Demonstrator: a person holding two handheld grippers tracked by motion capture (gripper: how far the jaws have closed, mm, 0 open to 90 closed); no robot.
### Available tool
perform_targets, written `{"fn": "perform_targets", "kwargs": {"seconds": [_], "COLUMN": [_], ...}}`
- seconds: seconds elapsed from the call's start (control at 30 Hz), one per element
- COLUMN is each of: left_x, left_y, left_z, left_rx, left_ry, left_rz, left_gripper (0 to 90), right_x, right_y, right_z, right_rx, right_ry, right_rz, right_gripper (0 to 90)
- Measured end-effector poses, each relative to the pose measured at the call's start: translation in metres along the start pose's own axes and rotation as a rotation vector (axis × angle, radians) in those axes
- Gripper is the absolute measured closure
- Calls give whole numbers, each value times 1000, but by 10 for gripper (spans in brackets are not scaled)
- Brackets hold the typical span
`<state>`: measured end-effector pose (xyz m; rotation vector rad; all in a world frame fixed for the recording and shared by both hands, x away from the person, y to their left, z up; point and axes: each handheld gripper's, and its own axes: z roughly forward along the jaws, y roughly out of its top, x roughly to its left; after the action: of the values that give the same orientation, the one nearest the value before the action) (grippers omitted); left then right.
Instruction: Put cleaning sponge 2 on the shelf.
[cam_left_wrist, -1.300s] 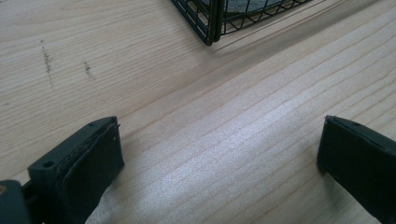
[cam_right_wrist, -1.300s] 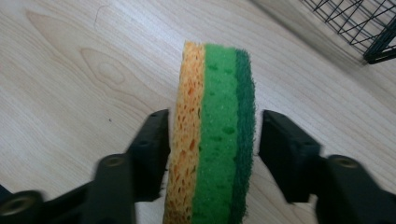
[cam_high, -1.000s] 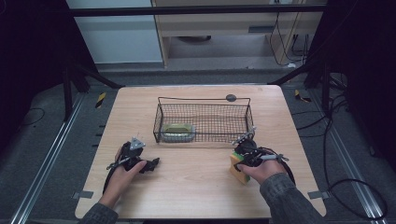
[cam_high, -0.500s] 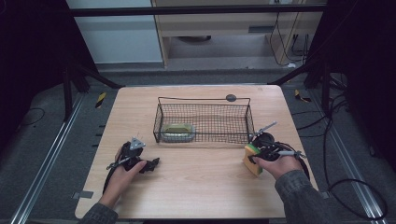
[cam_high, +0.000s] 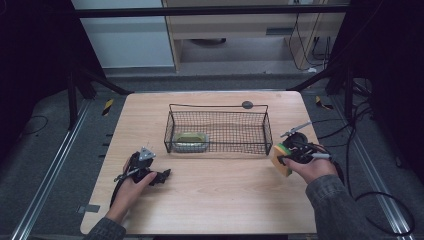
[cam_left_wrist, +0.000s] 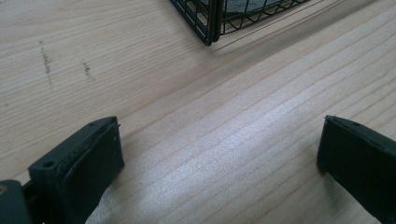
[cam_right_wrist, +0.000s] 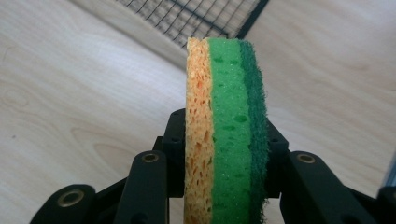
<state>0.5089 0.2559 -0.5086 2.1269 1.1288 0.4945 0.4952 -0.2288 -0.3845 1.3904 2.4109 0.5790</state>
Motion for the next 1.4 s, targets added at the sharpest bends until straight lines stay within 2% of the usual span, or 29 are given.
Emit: {"fn": "perform_targets", "kwargs": {"seconds": [0.23, 0.4, 0.53, 0.73, 1.0, 1.4], "left_x": [0, 0, 0, 0, 1, 1], "left_y": [0, 0, 0, 0, 0, 1], "left_z": [0, 0, 0, 0, 0, 0], "left_rx": [0, -4, -4, -4, 0, 1], "left_ry": [0, -1, -2, -3, -5, -9], "left_rz": [0, -4, 1, 2, 7, 11], "left_gripper": [0, 0, 0, 0, 0, 0], "right_x": [-28, -47, -55, -52, -37, -26], "right_y": [18, 42, 62, 91, 117, 126], "right_z": [-17, -28, -35, -44, -47, -23], "right_rx": [-54, -76, -112, -172, -229, -257], "right_ry": [-51, -65, -86, -107, -105, -61], "right_rz": [7, -2, -15, -36, -91, -129], "right_gripper": [641, 641, 641, 642, 648, 649]}}
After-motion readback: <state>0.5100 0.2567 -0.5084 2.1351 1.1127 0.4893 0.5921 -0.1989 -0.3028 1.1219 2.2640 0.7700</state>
